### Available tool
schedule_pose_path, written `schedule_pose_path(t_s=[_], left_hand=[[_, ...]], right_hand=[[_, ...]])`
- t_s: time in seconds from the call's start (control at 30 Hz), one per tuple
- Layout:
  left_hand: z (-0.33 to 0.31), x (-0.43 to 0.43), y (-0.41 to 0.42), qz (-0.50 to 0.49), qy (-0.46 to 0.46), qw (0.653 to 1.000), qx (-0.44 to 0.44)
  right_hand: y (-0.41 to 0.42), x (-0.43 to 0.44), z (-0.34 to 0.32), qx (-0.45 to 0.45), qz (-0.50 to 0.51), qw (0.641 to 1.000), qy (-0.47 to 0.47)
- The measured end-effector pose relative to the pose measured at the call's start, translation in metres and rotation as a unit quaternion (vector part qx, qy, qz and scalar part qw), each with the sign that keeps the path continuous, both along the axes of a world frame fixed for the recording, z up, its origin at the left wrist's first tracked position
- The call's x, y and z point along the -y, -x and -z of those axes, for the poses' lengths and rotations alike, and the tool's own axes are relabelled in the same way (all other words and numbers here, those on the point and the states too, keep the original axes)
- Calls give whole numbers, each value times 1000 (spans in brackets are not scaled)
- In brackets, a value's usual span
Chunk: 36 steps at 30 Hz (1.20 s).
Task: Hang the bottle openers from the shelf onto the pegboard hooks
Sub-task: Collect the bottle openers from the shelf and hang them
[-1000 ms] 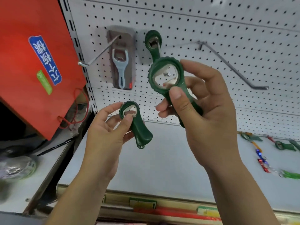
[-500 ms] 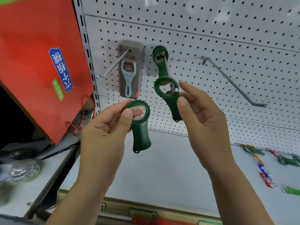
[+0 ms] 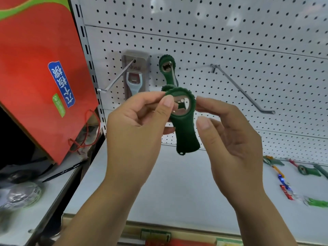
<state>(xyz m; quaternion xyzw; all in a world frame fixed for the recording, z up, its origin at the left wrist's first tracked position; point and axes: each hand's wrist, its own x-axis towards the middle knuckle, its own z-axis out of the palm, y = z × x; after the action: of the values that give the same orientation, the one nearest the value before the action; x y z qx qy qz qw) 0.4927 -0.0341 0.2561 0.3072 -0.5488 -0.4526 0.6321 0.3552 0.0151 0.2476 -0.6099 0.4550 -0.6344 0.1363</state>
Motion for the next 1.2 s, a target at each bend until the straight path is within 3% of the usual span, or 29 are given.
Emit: schedule_pose_path(t_s=[0.37, 0.63, 1.2], left_hand=[[10, 24, 8, -41, -67, 997, -13], [4, 53, -1, -33, 19, 992, 117], [5, 158, 30, -72, 25, 988, 133]], right_hand=[[-9, 5, 5, -71, 9, 996, -52], [-10, 10, 4, -132, 55, 989, -32], [-12, 3, 0, -126, 46, 988, -79]])
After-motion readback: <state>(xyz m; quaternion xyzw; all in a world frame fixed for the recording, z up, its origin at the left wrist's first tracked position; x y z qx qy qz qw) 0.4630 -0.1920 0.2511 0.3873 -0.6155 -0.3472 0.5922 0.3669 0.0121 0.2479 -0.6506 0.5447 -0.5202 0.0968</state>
